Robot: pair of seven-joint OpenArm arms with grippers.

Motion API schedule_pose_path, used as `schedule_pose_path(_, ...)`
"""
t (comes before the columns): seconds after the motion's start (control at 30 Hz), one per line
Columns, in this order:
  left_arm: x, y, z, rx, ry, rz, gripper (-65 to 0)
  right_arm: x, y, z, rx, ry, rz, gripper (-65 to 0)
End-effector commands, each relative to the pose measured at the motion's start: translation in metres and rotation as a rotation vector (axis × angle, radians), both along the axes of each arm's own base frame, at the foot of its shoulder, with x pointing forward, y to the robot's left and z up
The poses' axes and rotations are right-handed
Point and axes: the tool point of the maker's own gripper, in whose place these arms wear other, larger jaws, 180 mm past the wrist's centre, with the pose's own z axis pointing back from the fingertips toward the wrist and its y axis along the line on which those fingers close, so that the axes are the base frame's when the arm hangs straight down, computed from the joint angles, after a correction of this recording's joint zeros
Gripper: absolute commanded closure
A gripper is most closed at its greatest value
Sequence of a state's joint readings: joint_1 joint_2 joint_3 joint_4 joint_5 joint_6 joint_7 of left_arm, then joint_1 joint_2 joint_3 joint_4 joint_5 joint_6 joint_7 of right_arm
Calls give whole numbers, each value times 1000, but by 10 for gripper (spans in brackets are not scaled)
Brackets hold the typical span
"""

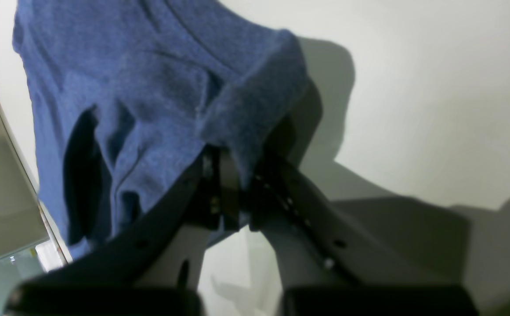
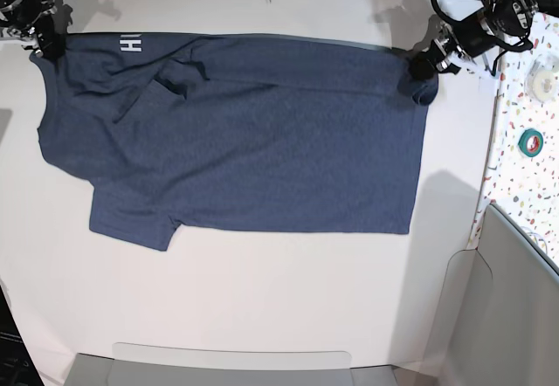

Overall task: Layout the t-shirt on the table in an organized manner, then fold the t-shirt properly
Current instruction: 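Drag the shirt edge with both grippers away from the hem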

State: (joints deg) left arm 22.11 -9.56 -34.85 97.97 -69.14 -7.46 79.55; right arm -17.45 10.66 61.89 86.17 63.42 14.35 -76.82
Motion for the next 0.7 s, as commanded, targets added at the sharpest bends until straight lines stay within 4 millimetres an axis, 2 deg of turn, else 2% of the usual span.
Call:
schedule_pose_path(0.0, -9, 3, 4, 18, 9, -16, 0, 2, -10, 14, -34, -32, 2, 0)
schedule_pose_path(0.13, -31, -1, 1, 30, 52, -28, 0, -13, -13, 15, -30, -13, 7, 0)
schedule_pose_path(0.27, -51, 6, -5, 56, 83, 10, 0, -23, -13, 12, -33, 19, 14, 0)
schedule_pose_path(0.67, -56, 8, -7, 63, 91, 23, 0, -25, -11, 10, -30, 26, 17, 0)
